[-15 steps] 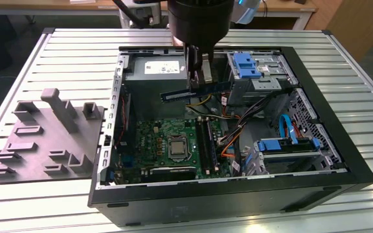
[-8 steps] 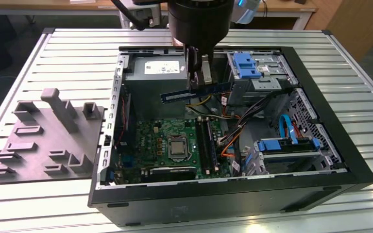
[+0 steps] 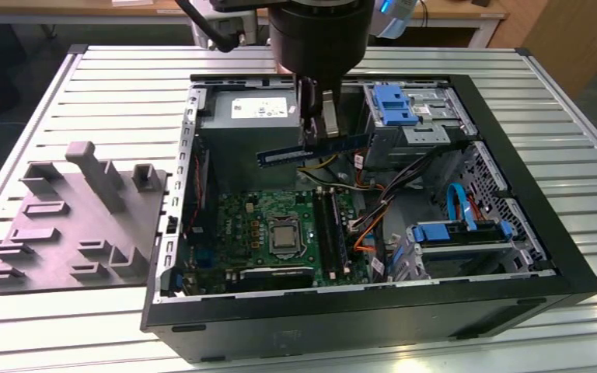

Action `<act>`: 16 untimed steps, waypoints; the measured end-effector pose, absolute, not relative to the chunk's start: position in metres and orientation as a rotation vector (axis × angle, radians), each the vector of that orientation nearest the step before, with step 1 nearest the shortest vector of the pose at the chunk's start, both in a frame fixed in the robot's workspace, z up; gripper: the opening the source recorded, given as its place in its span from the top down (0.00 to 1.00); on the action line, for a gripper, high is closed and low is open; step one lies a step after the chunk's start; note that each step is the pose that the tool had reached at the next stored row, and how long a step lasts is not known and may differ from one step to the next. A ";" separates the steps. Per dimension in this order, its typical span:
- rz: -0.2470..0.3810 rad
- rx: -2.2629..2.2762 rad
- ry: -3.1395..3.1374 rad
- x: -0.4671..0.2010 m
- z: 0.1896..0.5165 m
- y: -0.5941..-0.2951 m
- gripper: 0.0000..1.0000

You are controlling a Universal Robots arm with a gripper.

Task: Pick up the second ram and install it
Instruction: 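Pick up the second ram and move it above second insertion slot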

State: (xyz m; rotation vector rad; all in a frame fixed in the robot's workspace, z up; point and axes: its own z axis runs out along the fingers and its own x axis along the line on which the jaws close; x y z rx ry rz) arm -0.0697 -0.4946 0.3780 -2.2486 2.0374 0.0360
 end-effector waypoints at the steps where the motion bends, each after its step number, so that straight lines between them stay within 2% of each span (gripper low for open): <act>1: 0.036 -2.249 2.037 -0.070 0.378 -0.495 0.89; 4: 0.036 -2.249 2.038 -0.070 0.378 -0.495 0.89; 11: 0.106 -2.275 2.067 -0.070 0.378 -0.495 0.89; 16: 0.107 -2.275 2.067 -0.070 0.378 -0.495 0.89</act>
